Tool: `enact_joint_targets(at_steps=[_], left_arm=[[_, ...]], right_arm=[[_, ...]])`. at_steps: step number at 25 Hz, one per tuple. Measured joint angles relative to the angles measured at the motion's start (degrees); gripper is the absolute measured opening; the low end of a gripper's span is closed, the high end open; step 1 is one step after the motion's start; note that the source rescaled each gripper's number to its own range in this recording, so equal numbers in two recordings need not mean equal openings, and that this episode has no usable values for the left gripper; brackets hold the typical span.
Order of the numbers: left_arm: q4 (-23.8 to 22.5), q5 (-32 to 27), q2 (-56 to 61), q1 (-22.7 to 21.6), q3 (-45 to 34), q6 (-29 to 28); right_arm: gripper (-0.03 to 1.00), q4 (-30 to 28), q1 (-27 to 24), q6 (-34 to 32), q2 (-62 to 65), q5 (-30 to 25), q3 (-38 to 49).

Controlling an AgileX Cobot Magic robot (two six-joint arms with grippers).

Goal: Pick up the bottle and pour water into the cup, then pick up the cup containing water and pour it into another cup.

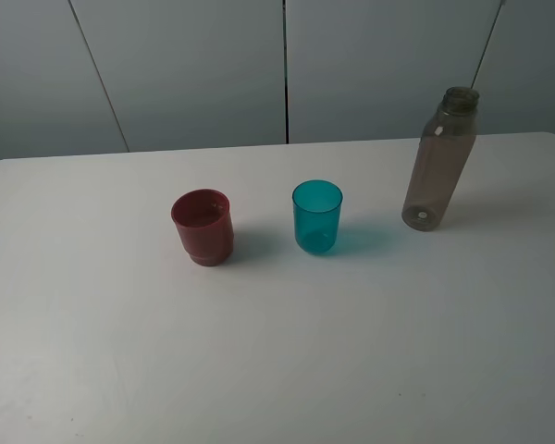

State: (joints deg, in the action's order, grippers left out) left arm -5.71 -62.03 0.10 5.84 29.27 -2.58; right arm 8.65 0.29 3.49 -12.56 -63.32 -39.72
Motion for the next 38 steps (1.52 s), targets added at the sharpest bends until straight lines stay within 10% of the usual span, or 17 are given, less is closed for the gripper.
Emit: enact_joint_targets(at_steps=[38], left_arm=[[0.0,0.0,0.0,0.0,0.0,0.01]], right_arm=[[1.0,-5.01,-0.01,-2.32,12.58,0.49,10.43]])
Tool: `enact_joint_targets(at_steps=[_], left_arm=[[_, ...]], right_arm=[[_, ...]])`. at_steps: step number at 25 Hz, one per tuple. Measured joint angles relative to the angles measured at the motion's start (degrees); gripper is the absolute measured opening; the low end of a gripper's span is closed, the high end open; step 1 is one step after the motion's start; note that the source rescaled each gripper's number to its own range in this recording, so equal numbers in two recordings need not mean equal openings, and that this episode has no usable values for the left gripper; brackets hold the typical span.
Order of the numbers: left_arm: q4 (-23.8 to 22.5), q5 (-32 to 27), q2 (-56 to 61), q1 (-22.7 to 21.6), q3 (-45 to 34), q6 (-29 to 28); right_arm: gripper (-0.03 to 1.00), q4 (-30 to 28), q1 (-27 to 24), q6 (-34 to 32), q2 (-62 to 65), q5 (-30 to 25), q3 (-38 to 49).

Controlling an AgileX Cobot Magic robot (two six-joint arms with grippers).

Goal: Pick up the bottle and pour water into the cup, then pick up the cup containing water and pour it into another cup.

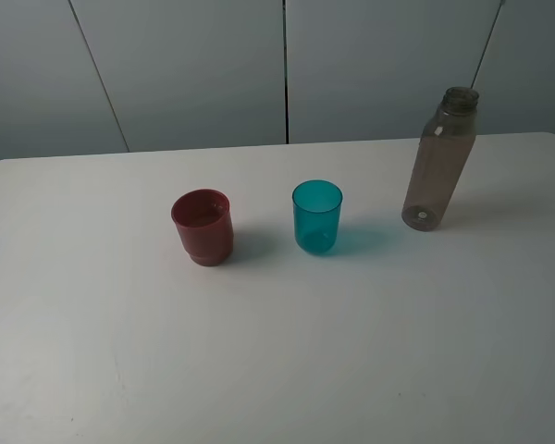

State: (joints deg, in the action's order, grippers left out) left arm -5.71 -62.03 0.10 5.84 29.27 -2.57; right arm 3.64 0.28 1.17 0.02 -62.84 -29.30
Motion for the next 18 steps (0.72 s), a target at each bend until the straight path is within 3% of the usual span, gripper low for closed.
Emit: enact_joint_targets(at_steps=[18], left_arm=[[0.0,0.0,0.0,0.0,0.0,0.0]], right_arm=[[1.0,0.0,0.0,-0.5,0.0,0.0,0.0]])
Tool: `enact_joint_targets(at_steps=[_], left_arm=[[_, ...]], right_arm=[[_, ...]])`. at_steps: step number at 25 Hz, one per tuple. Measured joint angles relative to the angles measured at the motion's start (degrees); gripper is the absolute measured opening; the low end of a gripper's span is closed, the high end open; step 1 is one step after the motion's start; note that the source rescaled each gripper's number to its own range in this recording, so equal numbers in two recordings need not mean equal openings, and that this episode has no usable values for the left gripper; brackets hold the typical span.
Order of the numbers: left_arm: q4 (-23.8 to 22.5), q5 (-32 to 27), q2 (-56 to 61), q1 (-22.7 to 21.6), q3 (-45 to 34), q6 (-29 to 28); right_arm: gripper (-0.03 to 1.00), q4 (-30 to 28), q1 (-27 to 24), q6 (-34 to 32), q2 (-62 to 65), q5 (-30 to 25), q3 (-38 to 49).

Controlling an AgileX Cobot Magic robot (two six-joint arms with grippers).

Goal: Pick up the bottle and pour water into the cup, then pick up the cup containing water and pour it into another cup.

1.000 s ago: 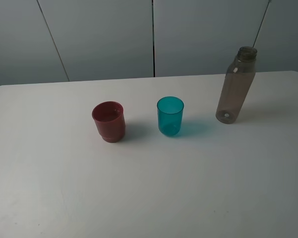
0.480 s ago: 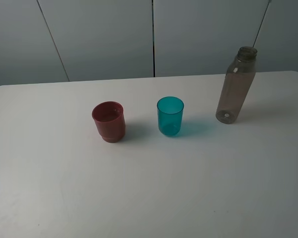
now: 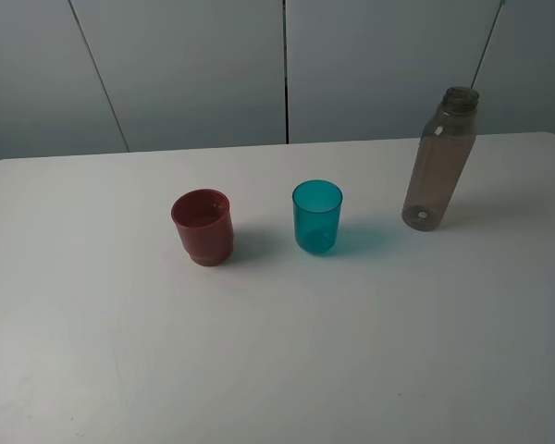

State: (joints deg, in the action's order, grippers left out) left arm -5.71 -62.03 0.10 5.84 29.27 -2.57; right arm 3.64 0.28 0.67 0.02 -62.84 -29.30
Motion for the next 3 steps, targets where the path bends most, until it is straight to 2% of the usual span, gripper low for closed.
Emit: enact_joint_targets(at_steps=[3], left_arm=[[0.0,0.0,0.0,0.0,0.0,0.0]], right_arm=[[1.0,0.0,0.0,-0.14,0.0,0.0,0.0]])
